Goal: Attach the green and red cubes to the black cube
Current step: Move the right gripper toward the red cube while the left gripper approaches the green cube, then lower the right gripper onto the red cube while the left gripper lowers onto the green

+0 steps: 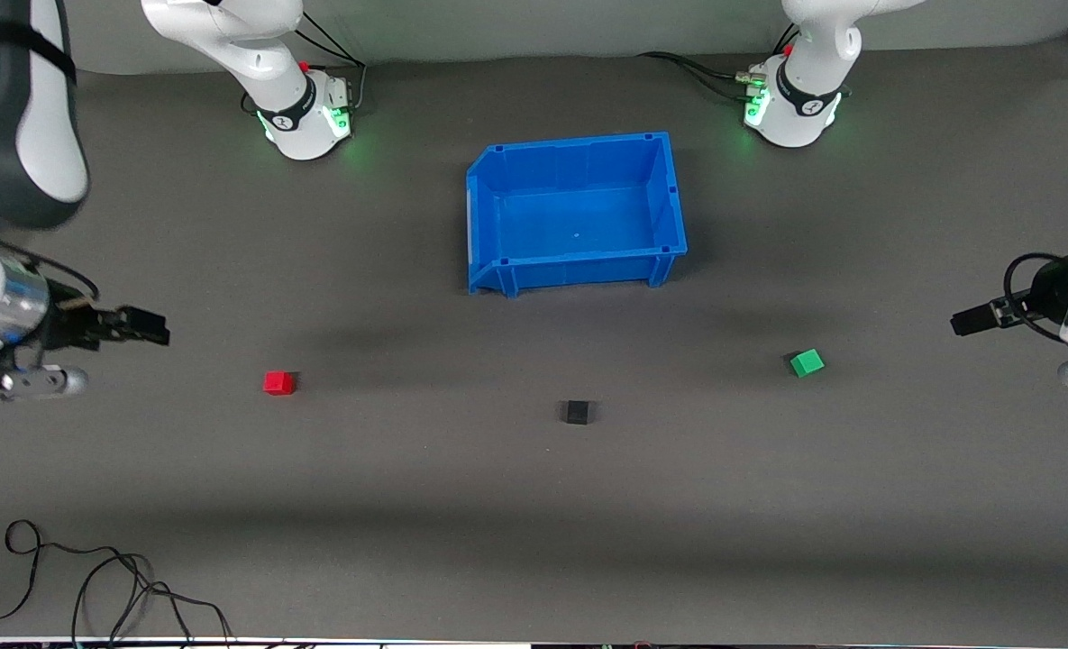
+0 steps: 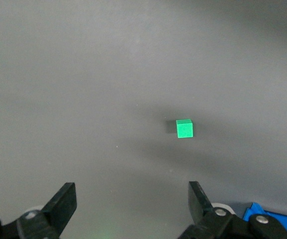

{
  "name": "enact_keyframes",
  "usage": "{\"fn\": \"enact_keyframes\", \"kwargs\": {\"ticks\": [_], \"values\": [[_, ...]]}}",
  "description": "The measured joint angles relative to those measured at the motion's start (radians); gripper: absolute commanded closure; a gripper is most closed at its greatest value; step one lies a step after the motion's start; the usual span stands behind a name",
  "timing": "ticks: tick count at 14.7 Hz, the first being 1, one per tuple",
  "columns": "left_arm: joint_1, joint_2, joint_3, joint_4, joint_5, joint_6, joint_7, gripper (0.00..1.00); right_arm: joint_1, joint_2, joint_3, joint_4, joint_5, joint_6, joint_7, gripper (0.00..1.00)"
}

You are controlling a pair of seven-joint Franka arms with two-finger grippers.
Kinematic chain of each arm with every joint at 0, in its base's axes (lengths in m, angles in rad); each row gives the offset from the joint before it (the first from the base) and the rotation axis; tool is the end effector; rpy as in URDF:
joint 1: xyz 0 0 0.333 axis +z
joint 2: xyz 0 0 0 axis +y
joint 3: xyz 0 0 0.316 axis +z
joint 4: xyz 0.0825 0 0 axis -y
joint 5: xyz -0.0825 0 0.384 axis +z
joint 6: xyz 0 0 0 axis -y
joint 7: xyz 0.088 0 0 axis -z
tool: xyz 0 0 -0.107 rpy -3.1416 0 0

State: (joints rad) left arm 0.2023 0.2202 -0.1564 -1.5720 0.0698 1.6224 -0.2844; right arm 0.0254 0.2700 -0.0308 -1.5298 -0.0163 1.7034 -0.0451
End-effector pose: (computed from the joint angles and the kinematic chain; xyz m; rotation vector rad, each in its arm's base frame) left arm 0.6092 0.0431 0.5007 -3.0373 -0.4928 0.2493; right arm 0.6338 -0.0029 0.4938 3.1153 0.0675 -0.1510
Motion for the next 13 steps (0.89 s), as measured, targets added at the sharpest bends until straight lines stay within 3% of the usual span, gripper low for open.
{"fn": "enact_keyframes", "kwargs": {"ticks": [2,6,13], "values": [[0.016,0.026,0.001,-0.011,0.001,0.009,-0.108,0.00,0.000,0.057,0.000,-0.002,0.000,0.051,0.000,0.00],[0.024,0.037,0.000,-0.111,0.001,0.154,-0.407,0.00,0.000,0.149,0.001,-0.041,0.000,0.172,-0.001,0.00],[0.005,0.075,-0.012,-0.383,0.002,0.468,-1.061,0.02,0.002,0.242,0.004,-0.171,0.000,0.395,-0.001,0.00]]}}
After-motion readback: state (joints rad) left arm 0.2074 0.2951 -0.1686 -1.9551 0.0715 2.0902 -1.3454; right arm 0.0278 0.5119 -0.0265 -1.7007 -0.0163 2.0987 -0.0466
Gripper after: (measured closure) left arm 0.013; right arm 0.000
